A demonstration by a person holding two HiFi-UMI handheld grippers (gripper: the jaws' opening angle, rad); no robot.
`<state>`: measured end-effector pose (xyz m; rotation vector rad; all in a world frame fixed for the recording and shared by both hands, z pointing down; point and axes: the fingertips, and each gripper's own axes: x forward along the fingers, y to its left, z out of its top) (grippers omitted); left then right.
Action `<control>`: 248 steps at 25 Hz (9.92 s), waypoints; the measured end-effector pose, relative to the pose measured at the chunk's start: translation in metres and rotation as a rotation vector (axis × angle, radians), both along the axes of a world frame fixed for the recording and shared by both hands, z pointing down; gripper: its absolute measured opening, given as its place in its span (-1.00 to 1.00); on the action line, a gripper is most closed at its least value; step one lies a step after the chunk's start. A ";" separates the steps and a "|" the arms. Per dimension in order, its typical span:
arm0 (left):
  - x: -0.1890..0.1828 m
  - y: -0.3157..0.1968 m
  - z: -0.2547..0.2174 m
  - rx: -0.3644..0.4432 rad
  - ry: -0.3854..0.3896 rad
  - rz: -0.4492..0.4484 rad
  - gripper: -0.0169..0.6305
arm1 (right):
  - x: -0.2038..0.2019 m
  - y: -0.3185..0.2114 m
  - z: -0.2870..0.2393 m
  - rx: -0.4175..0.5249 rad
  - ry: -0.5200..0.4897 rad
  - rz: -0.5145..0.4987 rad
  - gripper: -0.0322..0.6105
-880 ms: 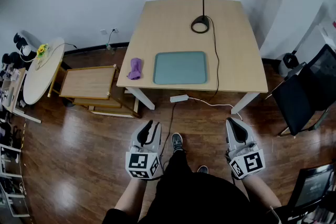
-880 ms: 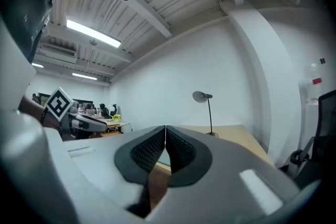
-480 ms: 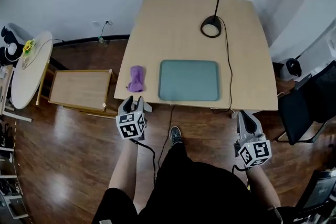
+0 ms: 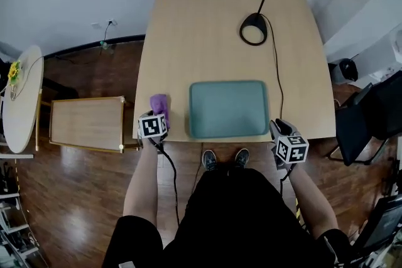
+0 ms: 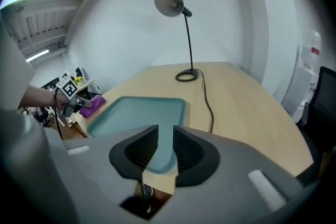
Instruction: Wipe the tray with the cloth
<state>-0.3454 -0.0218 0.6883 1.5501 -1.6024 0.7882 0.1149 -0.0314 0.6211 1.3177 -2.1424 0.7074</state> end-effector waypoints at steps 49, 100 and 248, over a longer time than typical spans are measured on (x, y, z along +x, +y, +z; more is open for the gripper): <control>0.392 -0.090 -0.002 -0.170 0.246 0.570 -0.61 | -0.009 -0.006 0.077 -0.207 -0.073 -0.226 -0.89; 0.394 -0.041 -0.005 -0.205 0.288 0.727 -0.61 | -0.006 -0.009 0.077 -0.206 -0.035 -0.141 -0.89; 0.364 -0.011 0.009 -0.136 -0.137 1.602 -0.62 | -0.004 0.015 0.095 -0.389 -0.017 -0.081 -0.79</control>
